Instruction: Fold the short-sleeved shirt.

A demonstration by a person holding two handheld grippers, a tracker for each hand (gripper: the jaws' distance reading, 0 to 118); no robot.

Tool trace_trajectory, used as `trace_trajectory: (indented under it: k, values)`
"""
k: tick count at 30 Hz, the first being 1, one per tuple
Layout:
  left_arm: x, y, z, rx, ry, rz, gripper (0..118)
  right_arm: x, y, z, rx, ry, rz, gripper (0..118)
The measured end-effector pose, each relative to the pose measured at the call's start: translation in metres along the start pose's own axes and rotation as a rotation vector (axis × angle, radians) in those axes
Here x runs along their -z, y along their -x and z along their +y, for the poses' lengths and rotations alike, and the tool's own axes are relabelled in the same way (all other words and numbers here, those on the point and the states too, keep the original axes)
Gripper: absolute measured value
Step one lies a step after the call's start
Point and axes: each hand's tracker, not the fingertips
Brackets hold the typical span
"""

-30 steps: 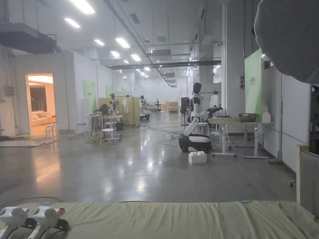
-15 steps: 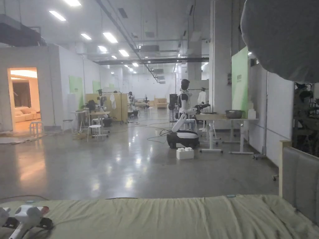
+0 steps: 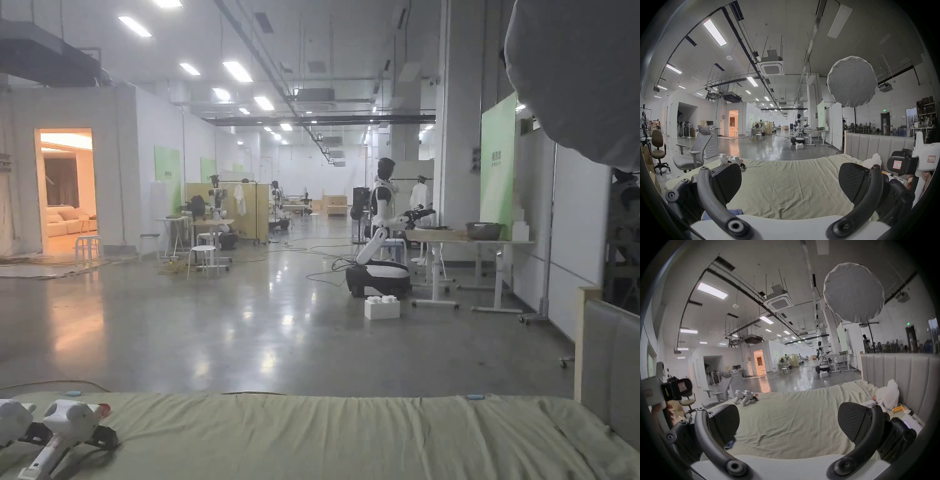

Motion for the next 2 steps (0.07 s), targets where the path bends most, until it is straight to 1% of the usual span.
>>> trace_trajectory:
  k: [1, 2]
  values:
    - [0.0006, 0.0016, 0.0001, -0.006, -0.008, 0.003, 118, 0.0008, -0.0006, -0.0009, 0.019, -0.006, 0.014, 118]
    - [0.0019, 0.004, 0.0, -0.016, -0.009, 0.002, 118, 0.001, -0.0004, -0.0008, -0.008, 0.026, -0.007, 118]
